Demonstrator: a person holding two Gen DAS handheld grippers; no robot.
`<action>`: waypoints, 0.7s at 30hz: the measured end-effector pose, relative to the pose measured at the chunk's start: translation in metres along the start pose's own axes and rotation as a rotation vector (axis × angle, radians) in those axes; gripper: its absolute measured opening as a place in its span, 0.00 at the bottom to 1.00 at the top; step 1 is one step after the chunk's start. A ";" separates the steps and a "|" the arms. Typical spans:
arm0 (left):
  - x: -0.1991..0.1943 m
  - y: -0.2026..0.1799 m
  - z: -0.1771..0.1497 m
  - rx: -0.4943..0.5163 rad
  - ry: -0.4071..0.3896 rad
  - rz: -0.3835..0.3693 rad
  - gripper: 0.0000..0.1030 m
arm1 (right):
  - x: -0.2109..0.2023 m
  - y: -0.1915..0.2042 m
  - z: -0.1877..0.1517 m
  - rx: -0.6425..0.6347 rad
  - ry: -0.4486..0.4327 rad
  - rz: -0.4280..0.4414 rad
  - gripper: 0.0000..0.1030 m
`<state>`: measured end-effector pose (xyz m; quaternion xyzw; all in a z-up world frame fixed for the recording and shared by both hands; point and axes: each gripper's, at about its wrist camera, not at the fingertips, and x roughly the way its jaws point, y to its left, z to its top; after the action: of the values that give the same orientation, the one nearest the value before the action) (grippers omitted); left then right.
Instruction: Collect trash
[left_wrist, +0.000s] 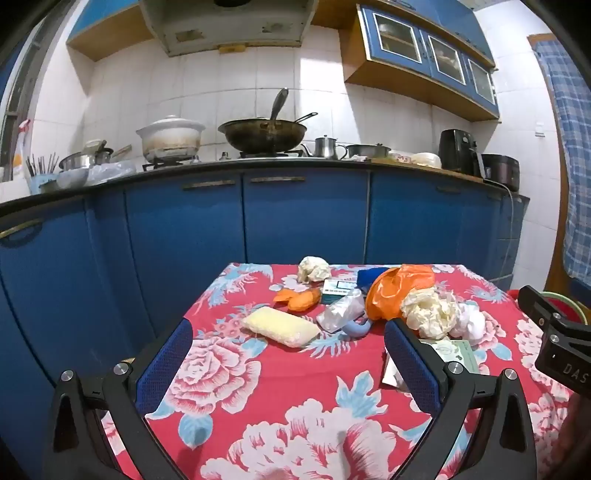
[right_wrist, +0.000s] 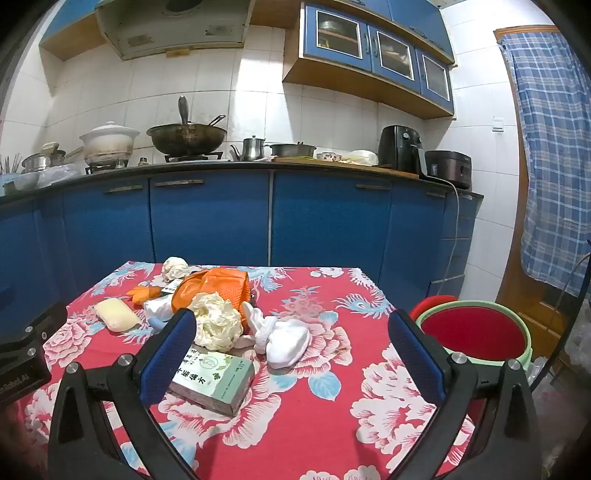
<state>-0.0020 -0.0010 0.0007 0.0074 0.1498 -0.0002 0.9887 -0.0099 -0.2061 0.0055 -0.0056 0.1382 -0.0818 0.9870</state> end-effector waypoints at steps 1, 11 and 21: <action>-0.001 -0.001 0.000 0.005 -0.003 0.000 1.00 | 0.000 0.000 0.000 0.000 0.000 0.001 0.99; 0.001 0.000 -0.002 0.006 0.006 -0.013 1.00 | 0.000 0.000 0.000 0.000 -0.002 0.001 0.99; 0.002 -0.003 -0.001 0.012 0.001 -0.028 1.00 | -0.001 -0.002 0.000 -0.001 -0.002 0.004 0.99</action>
<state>-0.0003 -0.0041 -0.0013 0.0115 0.1505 -0.0149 0.9884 -0.0108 -0.2080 0.0060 -0.0057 0.1374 -0.0800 0.9873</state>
